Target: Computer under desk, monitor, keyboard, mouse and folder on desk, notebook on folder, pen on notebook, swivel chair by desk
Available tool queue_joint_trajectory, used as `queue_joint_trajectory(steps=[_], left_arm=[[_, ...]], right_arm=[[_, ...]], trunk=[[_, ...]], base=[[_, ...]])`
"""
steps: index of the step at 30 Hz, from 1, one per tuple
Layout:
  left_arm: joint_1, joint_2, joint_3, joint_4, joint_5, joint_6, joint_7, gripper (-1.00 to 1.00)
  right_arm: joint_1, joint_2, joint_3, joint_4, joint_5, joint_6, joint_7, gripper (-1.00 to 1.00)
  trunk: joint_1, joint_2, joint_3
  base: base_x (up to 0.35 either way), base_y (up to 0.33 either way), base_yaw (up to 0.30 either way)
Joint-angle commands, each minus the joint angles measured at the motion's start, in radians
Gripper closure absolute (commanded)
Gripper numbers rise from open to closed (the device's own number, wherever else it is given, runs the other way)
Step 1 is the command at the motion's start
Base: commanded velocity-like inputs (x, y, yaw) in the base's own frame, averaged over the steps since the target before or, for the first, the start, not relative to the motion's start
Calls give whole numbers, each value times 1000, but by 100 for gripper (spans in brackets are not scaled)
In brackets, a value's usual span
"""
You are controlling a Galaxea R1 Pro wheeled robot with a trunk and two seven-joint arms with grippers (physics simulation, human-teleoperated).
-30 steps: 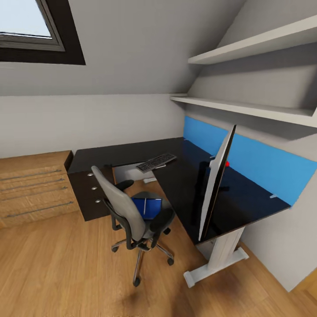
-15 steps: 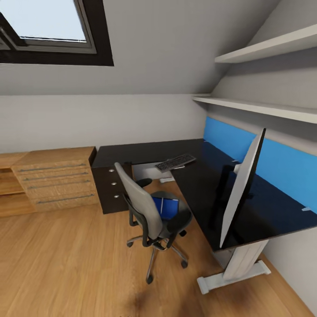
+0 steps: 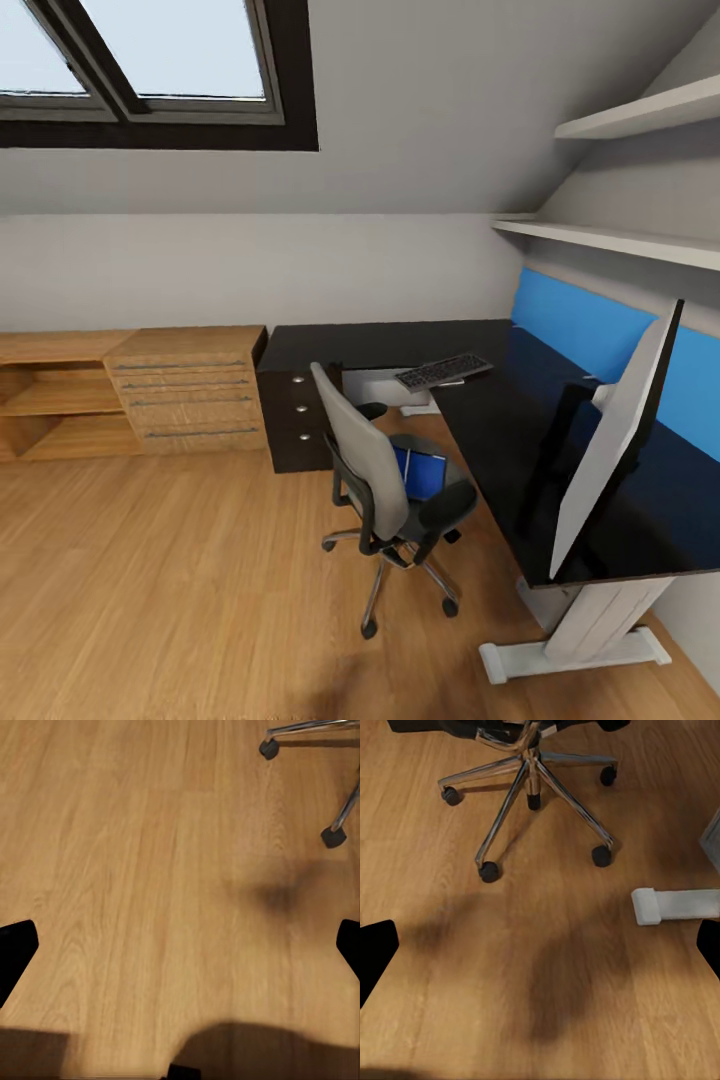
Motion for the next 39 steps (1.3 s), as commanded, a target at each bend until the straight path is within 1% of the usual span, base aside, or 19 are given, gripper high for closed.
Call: queue_joint_trajectory(steps=[1, 6, 11, 18, 22, 23, 25, 27, 29, 32, 34, 39], left_arm=[[0, 0, 4, 0, -1, -2, -1, -100], [0, 0, 4, 0, -1, -2, 0, -100], [0, 0, 4, 0, -1, -2, 0, -100], [0, -1, 5, 0, -1, -5, 1, -100], [0, -11, 6, 0, 1, -2, 4, -100], [2, -17, 5, -6, 6, 3, 5, -100], [3, -28, 4, -4, 2, 15, 4, -100], [3, -39, 4, -4, 2, 21, 4, -100], [3, -43, 4, 0, 0, 15, 3, -100], [3, -46, 5, 4, -2, -1, 3, -100], [3, -46, 4, 4, -6, -13, 2, -100], [3, -48, 2, 4, -5, -13, 5, -100]], right_arm=[[0, 0, 0, 0, 0, -3, 2, -100], [-1, 0, 0, 2, 0, -1, 2, -100], [0, 0, -1, 2, -2, 2, 2, -100], [-1, 0, -3, 3, -3, 5, 2, -100], [-1, 0, -3, 9, -3, 5, 2, -100], [-7, 6, -7, 3, -7, 11, -3, -100], [-7, 17, -4, -3, 2, 13, -2, -100], [-7, 28, -4, -3, 2, 13, -2, -100], [-7, 39, -3, -3, 5, 9, 1, -100], [-7, 38, -1, 4, 6, 9, 4, -100], [-7, 30, 0, 11, 8, 9, 4, -100], [-7, 25, -2, 13, 7, 20, 4, -100]], trunk=[[0, -1, -1], [0, -1, -3], [0, -1, -5], [0, -1, -6], [0, -1, -6], [0, -1, -6], [8, -15, -12], [15, -29, -19], [23, -43, -25], [35, -64, -34], [42, -78, -41], [61, -113, -56]], base=[[-3, 0, 289], [-32, 0, 289], [-226, 0, 241], [-79, 0, 40], [-10, 0, 5], [0, 0, 0], [0, 0, 0], [0, 0, 0], [0, 0, 0], [0, 0, 0], [0, 0, 0], [0, 0, 0]])
